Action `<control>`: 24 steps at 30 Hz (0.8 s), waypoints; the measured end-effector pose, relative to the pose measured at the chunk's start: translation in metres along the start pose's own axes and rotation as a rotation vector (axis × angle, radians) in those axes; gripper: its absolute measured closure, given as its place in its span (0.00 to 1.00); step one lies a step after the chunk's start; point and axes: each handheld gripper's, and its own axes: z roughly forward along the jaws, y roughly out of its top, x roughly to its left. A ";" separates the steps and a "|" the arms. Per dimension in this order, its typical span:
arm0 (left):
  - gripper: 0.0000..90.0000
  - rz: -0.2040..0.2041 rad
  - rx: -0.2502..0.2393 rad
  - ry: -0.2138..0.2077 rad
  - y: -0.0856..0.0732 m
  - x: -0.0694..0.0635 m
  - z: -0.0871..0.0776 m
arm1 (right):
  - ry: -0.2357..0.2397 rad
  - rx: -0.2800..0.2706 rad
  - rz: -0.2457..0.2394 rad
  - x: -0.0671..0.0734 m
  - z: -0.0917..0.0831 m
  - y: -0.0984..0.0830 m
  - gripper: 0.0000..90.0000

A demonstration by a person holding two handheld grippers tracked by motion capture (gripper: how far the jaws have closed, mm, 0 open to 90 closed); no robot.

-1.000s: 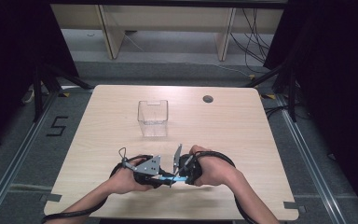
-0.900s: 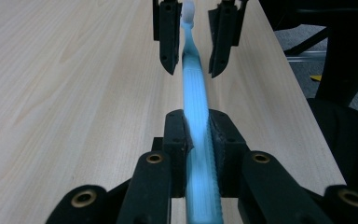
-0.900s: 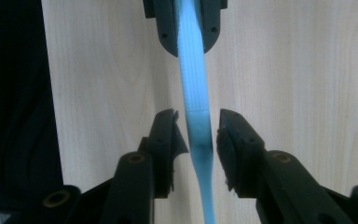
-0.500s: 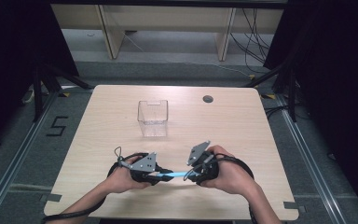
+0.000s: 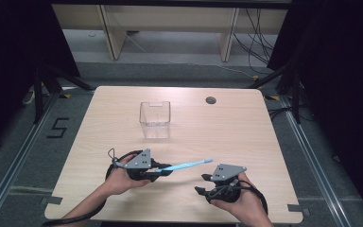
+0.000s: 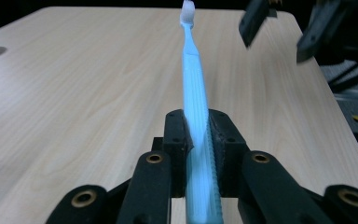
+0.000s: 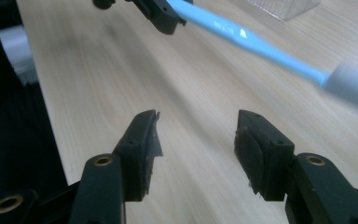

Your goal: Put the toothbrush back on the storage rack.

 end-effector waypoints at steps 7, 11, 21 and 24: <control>0.86 -0.052 -0.113 0.099 0.000 0.002 -0.014 | -0.013 -0.260 0.190 -0.014 0.029 -0.002 0.53; 0.86 -0.063 -0.137 0.134 -0.001 0.002 -0.018 | 0.013 -0.362 0.286 -0.019 0.040 0.011 0.53; 0.86 -0.098 -0.187 0.165 -0.005 0.005 -0.019 | 0.058 -0.434 0.391 -0.029 0.055 0.035 0.52; 0.86 -0.097 -0.188 0.171 -0.005 0.006 -0.019 | 0.056 -0.445 0.392 -0.032 0.057 0.038 0.52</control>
